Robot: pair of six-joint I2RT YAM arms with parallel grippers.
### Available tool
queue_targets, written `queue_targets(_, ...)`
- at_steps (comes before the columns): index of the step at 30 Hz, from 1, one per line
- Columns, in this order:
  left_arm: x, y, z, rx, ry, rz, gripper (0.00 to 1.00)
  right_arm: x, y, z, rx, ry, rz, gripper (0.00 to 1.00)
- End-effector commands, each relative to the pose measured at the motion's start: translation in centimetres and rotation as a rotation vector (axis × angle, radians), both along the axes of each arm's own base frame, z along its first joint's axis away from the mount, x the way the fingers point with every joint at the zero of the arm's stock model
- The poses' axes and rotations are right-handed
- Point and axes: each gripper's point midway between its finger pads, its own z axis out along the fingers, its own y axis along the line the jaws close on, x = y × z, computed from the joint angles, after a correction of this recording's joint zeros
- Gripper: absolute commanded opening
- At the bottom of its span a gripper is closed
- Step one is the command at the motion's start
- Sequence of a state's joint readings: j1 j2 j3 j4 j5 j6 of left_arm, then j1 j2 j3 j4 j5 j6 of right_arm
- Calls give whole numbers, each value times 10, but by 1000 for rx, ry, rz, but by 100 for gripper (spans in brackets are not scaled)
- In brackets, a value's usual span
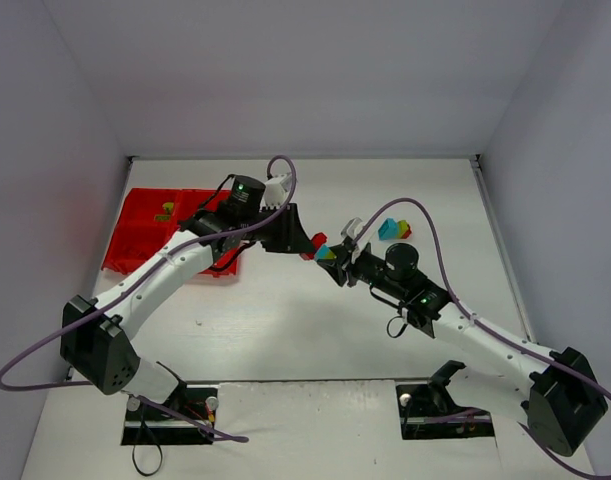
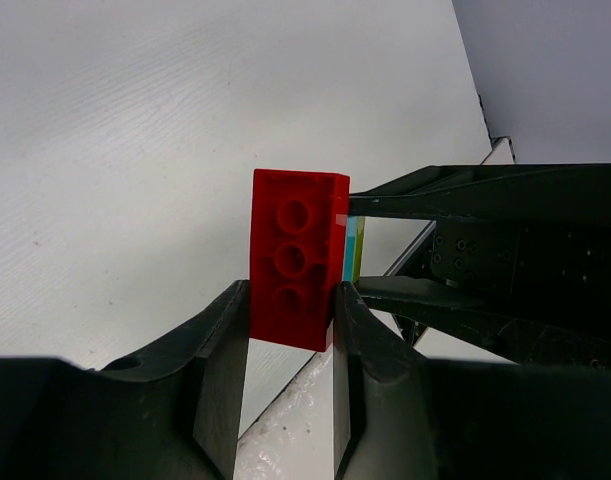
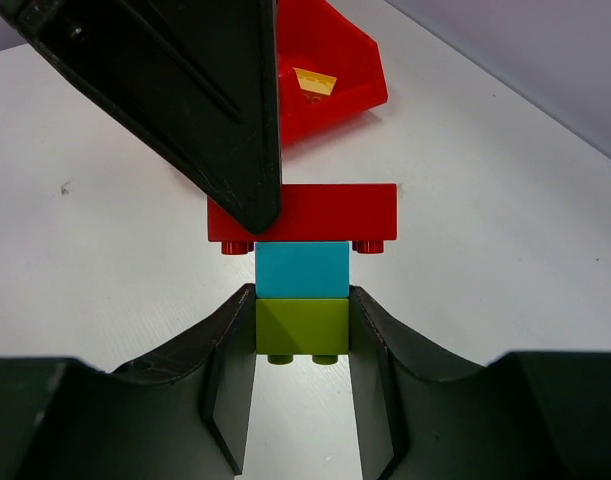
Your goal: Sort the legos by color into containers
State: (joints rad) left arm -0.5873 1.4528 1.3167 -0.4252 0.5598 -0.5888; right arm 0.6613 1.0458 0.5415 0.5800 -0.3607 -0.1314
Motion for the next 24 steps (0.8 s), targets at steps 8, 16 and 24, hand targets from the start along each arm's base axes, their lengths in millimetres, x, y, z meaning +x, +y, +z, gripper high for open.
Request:
queue_targets(8,14,18,63,-88,-162,40,0,7,-1,-1,-9,-9,-22,0)
queue_targets(16,17,16,47,-71,-113,48,41,6,-1,2,-2,-15,-19,0)
queue_targets(24,24,22,43,-39,-124,88,42,7,-2,1,-4,-15,-28,0)
